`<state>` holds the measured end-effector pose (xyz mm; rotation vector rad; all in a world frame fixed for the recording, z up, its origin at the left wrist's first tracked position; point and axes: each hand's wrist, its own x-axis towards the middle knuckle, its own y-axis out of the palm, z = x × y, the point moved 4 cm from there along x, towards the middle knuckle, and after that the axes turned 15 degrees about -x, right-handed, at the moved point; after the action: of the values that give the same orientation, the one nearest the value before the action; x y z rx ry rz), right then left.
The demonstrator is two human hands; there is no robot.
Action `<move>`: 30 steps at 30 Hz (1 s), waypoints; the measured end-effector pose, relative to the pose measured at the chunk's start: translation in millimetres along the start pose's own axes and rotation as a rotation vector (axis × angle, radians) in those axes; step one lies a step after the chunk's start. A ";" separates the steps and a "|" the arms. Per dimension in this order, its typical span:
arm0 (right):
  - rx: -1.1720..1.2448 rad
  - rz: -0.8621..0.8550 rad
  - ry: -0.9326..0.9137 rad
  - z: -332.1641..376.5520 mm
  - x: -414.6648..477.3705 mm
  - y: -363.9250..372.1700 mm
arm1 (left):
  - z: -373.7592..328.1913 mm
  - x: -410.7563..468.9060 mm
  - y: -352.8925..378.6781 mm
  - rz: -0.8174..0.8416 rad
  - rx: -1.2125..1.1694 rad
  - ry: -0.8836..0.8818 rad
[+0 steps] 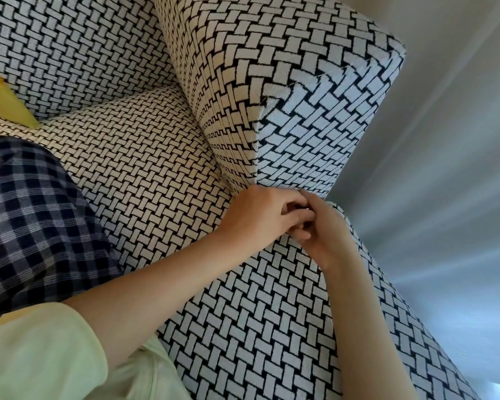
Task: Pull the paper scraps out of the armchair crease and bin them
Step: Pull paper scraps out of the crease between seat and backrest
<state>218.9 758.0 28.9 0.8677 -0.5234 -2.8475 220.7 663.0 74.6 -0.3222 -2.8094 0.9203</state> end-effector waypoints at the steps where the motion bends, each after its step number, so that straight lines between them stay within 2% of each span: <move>1: -0.015 -0.032 -0.033 3.5 0.5 -6.2 | -0.2 -0.3 0.0 0.007 0.043 0.035; 3: -0.118 -0.131 -0.105 9.3 1.6 -20.1 | 5.6 -5.6 1.4 0.037 0.153 0.083; 4: -0.288 -0.229 -0.147 12.2 0.7 -27.1 | 11.8 -10.0 4.1 0.079 0.231 0.062; 7: -1.164 -0.588 -0.258 15.1 -0.8 -35.2 | 30.3 -23.0 13.6 0.210 0.430 -0.035; 9: -1.510 -0.634 -0.244 9.5 0.0 -25.5 | 35.7 -18.4 16.4 0.225 0.445 -0.119; 15: -1.895 -0.614 -0.178 3.6 3.8 -16.0 | 39.0 2.9 24.7 0.389 0.393 -0.394; 19: -1.967 -0.544 -0.224 5.6 16.9 -18.1 | 40.9 3.8 29.0 0.394 0.356 -0.463; 24: -1.683 -0.411 -0.213 14.6 25.3 -33.8 | 44.8 2.4 30.5 0.387 0.188 -0.418; 27: -1.583 -0.366 -0.220 14.5 24.1 -36.4 | 48.0 1.5 28.0 0.380 0.026 -0.452; 30: -1.486 -0.311 -0.226 15.6 22.8 -38.2 | 51.9 -1.9 28.8 0.312 -0.102 -0.470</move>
<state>190.8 793.3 15.5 0.2816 1.6156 -2.4760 215.3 656.0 15.9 -0.6502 -3.3084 1.0286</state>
